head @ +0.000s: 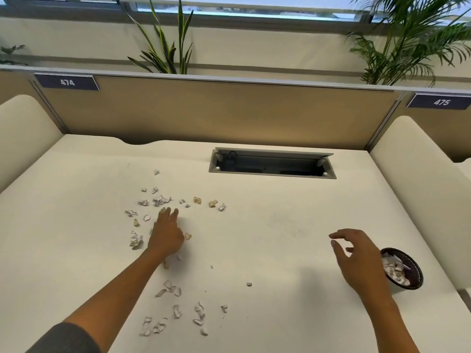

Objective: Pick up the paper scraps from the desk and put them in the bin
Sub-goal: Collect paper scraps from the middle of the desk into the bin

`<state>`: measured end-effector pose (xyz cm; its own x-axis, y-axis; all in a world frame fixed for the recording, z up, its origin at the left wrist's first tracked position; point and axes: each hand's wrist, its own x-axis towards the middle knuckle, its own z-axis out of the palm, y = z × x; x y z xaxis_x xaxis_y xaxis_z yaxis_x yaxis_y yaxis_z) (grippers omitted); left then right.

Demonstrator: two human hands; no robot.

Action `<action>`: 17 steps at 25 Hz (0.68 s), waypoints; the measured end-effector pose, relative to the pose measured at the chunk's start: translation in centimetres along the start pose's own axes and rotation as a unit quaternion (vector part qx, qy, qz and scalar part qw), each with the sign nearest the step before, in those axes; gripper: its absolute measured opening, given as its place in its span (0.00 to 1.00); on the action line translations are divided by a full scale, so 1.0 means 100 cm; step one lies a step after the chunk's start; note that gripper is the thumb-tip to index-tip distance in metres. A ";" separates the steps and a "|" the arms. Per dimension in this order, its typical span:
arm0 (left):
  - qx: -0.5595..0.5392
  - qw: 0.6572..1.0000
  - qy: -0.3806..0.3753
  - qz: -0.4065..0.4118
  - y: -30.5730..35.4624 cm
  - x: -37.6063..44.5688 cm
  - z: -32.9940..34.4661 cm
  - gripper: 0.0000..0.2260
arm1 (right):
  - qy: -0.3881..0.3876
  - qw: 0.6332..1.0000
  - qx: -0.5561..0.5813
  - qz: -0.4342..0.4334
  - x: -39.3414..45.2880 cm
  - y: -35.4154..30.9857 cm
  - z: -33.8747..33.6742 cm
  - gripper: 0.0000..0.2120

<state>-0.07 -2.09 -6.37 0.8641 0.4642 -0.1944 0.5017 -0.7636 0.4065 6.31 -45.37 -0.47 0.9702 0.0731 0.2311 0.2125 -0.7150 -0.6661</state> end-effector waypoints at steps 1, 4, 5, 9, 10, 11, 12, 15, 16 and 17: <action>0.012 1.000 -0.014 0.007 -0.008 0.005 -0.004 0.29 | -0.011 1.000 0.005 -0.008 -0.001 -0.006 0.008 0.09; 0.057 0.997 -0.049 0.026 -0.024 0.015 -0.010 0.29 | -0.046 0.999 0.017 -0.018 -0.003 -0.019 0.029 0.09; 0.072 0.995 -0.059 0.036 -0.027 0.016 -0.011 0.28 | -0.057 0.998 0.019 -0.022 -0.004 -0.023 0.035 0.09; 0.072 0.992 -0.082 0.059 -0.043 0.013 -0.009 0.26 | -0.097 0.994 0.020 -0.046 -0.004 -0.043 0.061 0.09; 0.062 0.993 -0.089 0.045 -0.046 0.011 -0.008 0.28 | -0.108 0.993 0.021 -0.048 -0.005 -0.048 0.067 0.09; 0.056 0.994 -0.087 0.035 -0.050 0.009 -0.007 0.29 | -0.120 0.991 0.022 -0.049 -0.005 -0.054 0.074 0.08; 0.064 0.994 -0.078 0.034 -0.053 0.007 -0.007 0.30 | -0.134 0.990 0.021 -0.049 -0.007 -0.059 0.080 0.08; 0.124 0.988 -0.077 0.051 -0.056 -0.001 -0.010 0.29 | -0.182 0.981 0.020 -0.064 -0.012 -0.076 0.103 0.07; 0.138 0.985 -0.085 0.054 -0.057 -0.004 -0.011 0.26 | -0.203 0.976 0.023 -0.070 -0.015 -0.082 0.112 0.07; 0.144 0.984 -0.087 0.056 -0.058 -0.007 -0.011 0.22 | -0.226 0.971 0.028 -0.077 -0.018 -0.089 0.122 0.07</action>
<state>-3.66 2.50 -7.63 0.8958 0.3054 -0.3230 0.3719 -0.9129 0.1682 4.13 -30.67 -3.65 0.8760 0.4823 0.0051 0.3530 -0.6340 -0.6881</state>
